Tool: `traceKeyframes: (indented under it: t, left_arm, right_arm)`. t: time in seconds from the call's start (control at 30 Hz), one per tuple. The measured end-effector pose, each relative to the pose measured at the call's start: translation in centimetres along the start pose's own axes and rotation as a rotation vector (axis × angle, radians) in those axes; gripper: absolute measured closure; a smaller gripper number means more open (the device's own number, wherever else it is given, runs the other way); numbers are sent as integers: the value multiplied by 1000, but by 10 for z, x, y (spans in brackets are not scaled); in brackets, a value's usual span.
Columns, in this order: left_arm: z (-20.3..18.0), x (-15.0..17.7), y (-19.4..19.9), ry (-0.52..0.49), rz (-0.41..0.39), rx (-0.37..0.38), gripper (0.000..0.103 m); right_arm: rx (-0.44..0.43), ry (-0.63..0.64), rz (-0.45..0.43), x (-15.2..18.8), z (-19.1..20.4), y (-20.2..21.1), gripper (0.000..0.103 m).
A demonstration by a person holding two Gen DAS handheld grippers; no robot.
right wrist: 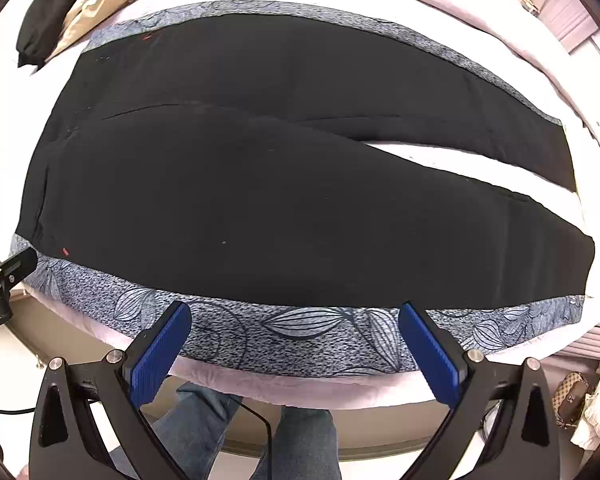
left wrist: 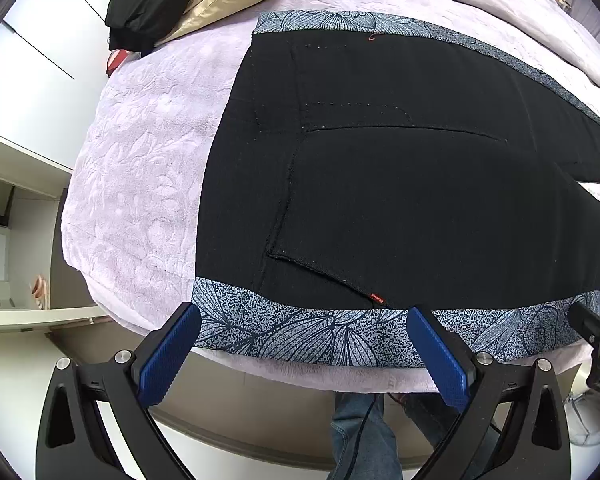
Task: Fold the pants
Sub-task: 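Grasp the trouser hem with the right gripper while the left gripper grasps the other hem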
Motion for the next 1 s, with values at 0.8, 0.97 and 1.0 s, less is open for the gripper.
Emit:
traceKeyframes:
  t: [0.8,0.97,1.0]
  left_arm:
    - [60,29,-27,230,-20,400,8]
    - [62,42,-33,229,-2,441,8]
    - [60,50,-33,222,-5,444,8]
  right_arm:
    - [-886,-316,177,54,-4,-72,28]
    - [-969,-444,92,45,-16,-76,33]
    - [-978,-457,89,43,-17,-76,45]
Point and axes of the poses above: each gripper's, at about its wrist camera, not at the fingertips, and y roughly against the way its jaws point, z to its left, x to its underside, the point moved 1 cm from there along -y, roughly the way its jaws point, and after that the axes turned 2 degrees about -y, right-handed, at the moved point
